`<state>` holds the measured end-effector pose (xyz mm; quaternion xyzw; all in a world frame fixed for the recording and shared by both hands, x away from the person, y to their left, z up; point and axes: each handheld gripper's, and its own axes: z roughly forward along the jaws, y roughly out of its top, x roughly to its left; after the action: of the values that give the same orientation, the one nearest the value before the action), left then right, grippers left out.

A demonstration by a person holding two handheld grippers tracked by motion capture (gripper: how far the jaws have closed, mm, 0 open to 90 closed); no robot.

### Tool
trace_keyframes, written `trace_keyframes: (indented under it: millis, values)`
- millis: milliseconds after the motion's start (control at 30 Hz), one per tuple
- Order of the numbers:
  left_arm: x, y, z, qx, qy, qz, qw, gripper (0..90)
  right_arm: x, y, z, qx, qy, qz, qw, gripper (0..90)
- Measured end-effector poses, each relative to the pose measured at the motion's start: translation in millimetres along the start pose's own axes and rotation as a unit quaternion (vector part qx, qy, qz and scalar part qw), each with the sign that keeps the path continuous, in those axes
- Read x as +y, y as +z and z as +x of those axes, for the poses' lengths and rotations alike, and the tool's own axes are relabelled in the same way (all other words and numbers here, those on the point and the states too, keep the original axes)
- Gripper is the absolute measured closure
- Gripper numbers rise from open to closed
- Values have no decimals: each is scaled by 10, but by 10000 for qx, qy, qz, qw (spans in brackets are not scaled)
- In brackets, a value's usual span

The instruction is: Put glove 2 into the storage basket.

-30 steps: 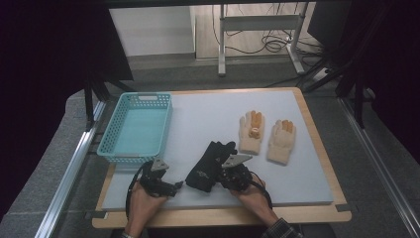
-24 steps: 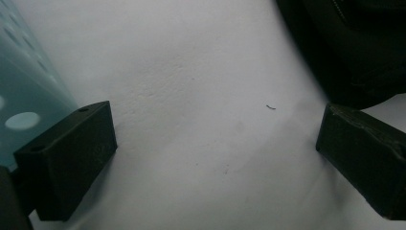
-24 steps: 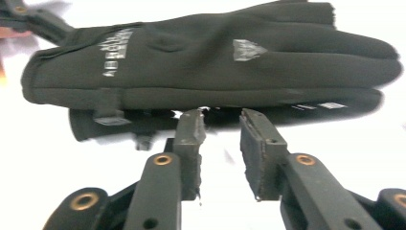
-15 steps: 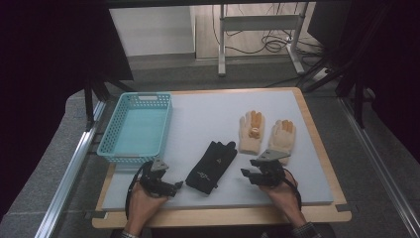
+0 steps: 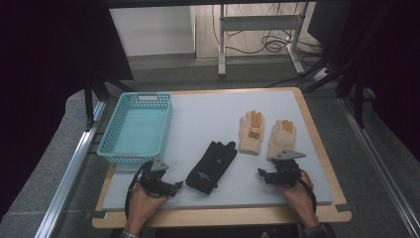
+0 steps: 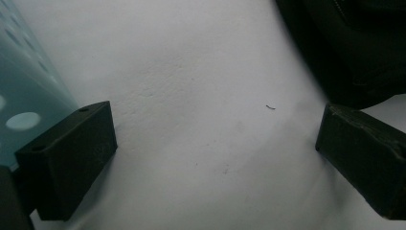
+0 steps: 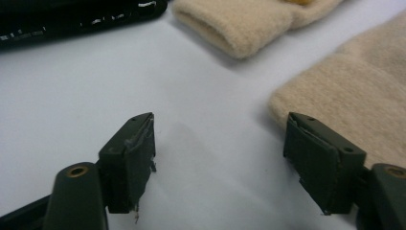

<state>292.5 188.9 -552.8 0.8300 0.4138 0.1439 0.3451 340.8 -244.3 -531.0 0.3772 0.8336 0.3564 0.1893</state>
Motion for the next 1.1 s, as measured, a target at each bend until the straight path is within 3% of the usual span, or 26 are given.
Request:
trace_keyframes:
  millis: [400, 667, 833, 967, 1100]
  values:
    - [1, -31, -2, 9, -1, -11, 10000, 37, -6, 7, 6, -1, -16, 0, 10000, 247]
    - [66, -140, -108, -233, -49, -46, 9997, 51, -7, 8, 9, -6, -8, -11, 10000, 247]
    - [214, -185, -177, -140, -51, 48, 9999, 46, -8, 8, 8, 0, -4, -10, 10000, 247]
    - [382, -202, -248, -266, -142, -49, 9995, 29, -8, 8, 8, 0, -3, -11, 10000, 247]
    - [555, -152, -324, -326, -21, 31, 9995, 18, -8, 7, 7, 1, -2, -12, 10000, 247]
